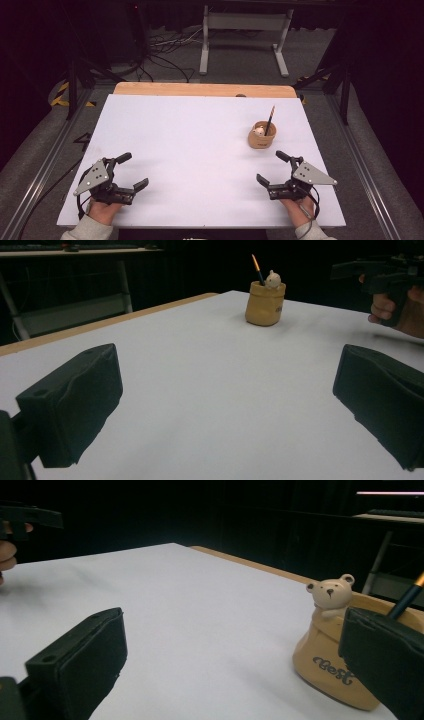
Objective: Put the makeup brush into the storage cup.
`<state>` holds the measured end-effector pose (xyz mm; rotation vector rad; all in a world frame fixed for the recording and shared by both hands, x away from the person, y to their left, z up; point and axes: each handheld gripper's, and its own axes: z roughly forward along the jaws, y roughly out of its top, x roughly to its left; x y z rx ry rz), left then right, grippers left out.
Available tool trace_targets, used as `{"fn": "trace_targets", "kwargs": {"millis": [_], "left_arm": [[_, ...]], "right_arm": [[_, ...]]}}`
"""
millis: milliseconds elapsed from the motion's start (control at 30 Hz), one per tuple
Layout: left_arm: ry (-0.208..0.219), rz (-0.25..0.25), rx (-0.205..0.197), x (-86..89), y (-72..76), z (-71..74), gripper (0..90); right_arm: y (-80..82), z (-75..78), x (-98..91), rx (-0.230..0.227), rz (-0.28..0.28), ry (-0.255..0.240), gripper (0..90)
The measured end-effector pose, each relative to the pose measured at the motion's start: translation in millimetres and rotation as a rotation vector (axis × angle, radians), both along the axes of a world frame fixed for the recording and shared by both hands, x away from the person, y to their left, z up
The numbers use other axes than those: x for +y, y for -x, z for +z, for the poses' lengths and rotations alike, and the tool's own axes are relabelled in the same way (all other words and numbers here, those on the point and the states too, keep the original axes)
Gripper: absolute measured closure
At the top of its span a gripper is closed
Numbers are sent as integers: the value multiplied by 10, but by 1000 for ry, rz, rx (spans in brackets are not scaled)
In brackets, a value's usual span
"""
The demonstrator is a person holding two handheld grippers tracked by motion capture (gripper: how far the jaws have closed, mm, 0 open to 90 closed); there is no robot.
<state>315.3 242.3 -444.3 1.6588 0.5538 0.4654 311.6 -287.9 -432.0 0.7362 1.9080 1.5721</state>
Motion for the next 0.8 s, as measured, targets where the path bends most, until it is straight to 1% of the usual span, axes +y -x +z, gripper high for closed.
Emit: {"fn": "trace_targets", "kwargs": {"millis": [67, 167, 367, 400, 467, 500, 533, 567, 800], "left_arm": [[1, -2, 3, 2, -1, -5, 1], [6, -6, 14, -9, -1, -17, 1], [-1, -15, 9, -30, -7, -26, 2], [1, -15, 14, -35, -6, -30, 2], [-5, -16, 13, -32, -12, -33, 2], [1, -13, 16, -34, -13, -36, 2], [-4, -13, 11, -23, -23, -36, 2], [4, -13, 19, -26, -21, -40, 2], [10, -11, 21, -20, -31, -51, 2]], "right_arm": [[3, -32, 23, 9, -6, -2, 0], [4, -53, 64, -2, -10, 9, 0], [-26, -140, 127, 21, -4, 37, 0], [-31, -148, 132, 20, -3, 36, 0], [-32, -152, 131, 17, -16, 35, 0], [-31, -153, 128, 15, -18, 33, 0], [-29, -153, 124, 14, -20, 29, 0], [-29, -155, 121, 15, -23, 29, 0], [-28, -156, 128, 14, -22, 28, 0]]}}
